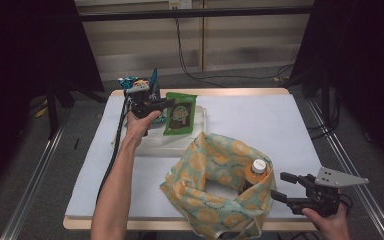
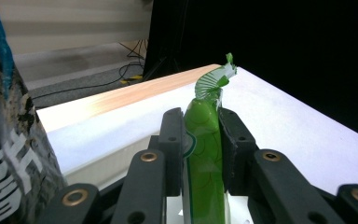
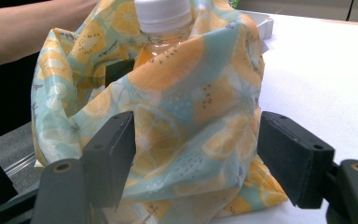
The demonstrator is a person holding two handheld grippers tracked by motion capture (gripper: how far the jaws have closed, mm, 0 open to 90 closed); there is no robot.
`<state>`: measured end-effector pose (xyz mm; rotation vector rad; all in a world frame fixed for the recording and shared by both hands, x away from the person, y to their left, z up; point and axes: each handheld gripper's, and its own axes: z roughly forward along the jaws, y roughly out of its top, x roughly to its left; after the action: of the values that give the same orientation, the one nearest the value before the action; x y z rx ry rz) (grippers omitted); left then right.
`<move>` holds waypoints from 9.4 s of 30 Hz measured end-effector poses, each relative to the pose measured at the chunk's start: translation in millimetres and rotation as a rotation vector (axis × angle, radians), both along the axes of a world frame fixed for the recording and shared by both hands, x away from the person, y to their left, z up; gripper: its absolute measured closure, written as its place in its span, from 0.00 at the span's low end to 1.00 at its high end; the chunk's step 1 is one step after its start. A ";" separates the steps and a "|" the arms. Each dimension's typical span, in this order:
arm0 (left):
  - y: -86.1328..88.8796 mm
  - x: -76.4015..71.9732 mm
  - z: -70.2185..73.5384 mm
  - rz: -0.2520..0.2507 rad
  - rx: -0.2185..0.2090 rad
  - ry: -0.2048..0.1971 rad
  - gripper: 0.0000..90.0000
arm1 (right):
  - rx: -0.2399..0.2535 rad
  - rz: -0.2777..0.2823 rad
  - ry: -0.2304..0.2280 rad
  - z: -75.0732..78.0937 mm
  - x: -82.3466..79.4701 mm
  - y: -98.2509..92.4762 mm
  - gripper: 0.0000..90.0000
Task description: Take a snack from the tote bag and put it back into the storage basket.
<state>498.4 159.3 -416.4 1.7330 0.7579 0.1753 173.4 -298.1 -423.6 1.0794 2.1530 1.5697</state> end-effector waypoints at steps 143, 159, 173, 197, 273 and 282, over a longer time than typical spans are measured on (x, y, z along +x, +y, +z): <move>-20.8 -29.9 -17.3 -0.072 0.373 0.167 0.89 | 0.007 0.011 0.000 0.4 5.0 3.5 0.30; -1.1 -96.3 4.2 -0.082 0.243 0.069 0.70 | 0.004 -0.003 -0.031 7.3 0.4 3.7 0.37; 1.8 -152.9 25.3 -0.147 0.123 -0.008 0.71 | 0.000 0.002 -0.050 15.0 6.1 10.0 0.35; -50.9 -210.9 14.7 -0.277 0.192 -0.034 0.42 | 0.016 0.024 -0.042 23.3 19.3 19.9 0.72; -21.4 -262.5 28.6 -0.278 0.024 -0.107 0.60 | -0.009 -0.108 -0.060 1.0 6.5 -10.3 0.48; -40.0 -267.4 37.9 -0.344 0.039 -0.140 0.67 | -0.007 -0.106 -0.056 1.2 6.8 -10.7 0.49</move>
<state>231.0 119.3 -378.5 1.8388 0.3490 0.0746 180.2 -308.8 -422.5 1.1142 2.0286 1.5252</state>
